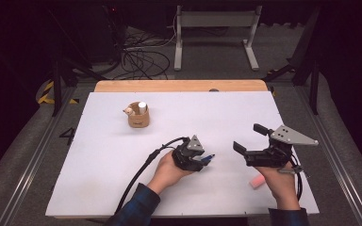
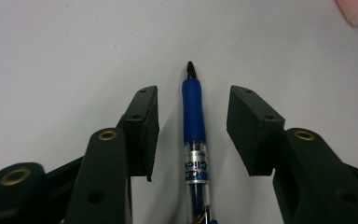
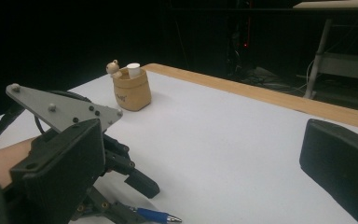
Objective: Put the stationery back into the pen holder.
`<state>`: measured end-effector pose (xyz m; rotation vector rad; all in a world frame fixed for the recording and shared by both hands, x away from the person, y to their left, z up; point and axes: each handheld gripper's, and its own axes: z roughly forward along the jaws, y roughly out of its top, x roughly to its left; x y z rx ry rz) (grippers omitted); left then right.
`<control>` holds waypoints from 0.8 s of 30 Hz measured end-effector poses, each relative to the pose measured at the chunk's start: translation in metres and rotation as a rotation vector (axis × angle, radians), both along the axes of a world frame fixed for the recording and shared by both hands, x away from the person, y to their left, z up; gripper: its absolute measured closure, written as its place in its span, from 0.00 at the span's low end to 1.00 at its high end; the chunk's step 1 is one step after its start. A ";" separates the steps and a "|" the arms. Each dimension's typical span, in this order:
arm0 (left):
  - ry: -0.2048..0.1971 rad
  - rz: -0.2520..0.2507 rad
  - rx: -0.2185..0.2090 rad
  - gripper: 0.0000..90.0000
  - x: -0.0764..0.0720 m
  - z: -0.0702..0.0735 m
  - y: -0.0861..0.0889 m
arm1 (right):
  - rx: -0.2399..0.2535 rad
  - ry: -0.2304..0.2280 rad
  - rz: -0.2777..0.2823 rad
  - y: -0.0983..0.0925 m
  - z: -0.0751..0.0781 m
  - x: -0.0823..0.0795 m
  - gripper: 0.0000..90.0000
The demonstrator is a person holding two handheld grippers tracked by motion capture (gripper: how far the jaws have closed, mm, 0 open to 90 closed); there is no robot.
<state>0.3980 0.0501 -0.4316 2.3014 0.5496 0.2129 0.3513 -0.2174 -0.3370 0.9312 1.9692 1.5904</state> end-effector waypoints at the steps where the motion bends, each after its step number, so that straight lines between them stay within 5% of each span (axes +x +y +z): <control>1: 0.000 0.000 0.013 0.64 -0.001 -0.001 -0.001 | 0.000 0.000 0.000 0.000 0.000 0.000 0.01; 17: -0.006 0.012 0.091 0.88 -0.002 0.003 -0.009 | -0.001 0.000 0.009 0.002 0.000 0.001 0.01; 23: 0.007 -0.008 0.056 0.89 0.003 0.002 -0.005 | -0.009 0.013 0.021 0.006 -0.002 0.002 0.01; 24: -0.015 0.005 0.057 0.89 0.003 0.003 -0.004 | -0.011 0.014 0.023 0.007 -0.003 0.002 0.01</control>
